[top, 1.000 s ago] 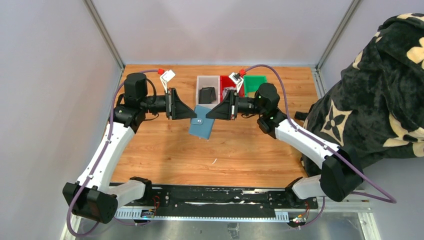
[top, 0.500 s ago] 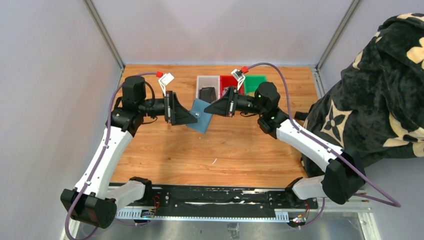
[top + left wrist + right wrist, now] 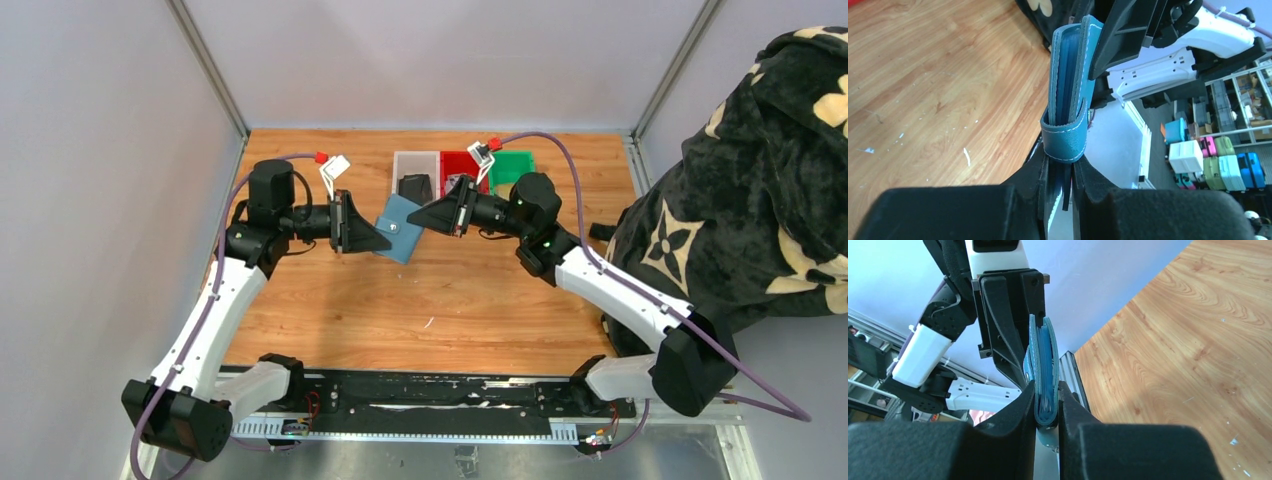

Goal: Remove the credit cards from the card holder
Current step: Open the card holder.

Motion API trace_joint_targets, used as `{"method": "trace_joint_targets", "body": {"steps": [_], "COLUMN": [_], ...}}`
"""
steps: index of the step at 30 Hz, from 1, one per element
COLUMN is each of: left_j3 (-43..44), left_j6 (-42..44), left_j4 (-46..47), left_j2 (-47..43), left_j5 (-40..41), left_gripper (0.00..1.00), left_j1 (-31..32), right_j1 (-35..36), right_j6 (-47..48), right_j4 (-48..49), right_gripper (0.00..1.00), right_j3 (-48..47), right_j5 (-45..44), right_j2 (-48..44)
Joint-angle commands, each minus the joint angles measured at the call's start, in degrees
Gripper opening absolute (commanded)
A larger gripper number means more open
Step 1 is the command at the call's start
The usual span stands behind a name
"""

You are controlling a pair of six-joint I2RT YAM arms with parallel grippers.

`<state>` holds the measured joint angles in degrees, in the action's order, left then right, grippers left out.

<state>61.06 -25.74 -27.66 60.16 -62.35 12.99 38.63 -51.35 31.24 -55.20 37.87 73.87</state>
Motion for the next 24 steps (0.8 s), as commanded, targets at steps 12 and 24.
{"method": "trace_joint_targets", "body": {"steps": [12,24], "left_j3": [6.1,7.3], "left_j6": [24.5,27.9], "left_j4": [-20.0,-21.7], "left_j2": [-0.1,0.6], "left_j5": [-0.7,2.1], "left_gripper": [0.0,0.0], "left_j1": [0.3,0.3], "right_j1": [0.9,2.0], "right_j6": [21.4,25.0], "right_j4": [-25.1,-33.7], "right_gripper": [0.38,0.12], "right_j3": [-20.1,-24.3], "right_j5": [25.9,23.5], "right_j2": [8.6,9.6]}}
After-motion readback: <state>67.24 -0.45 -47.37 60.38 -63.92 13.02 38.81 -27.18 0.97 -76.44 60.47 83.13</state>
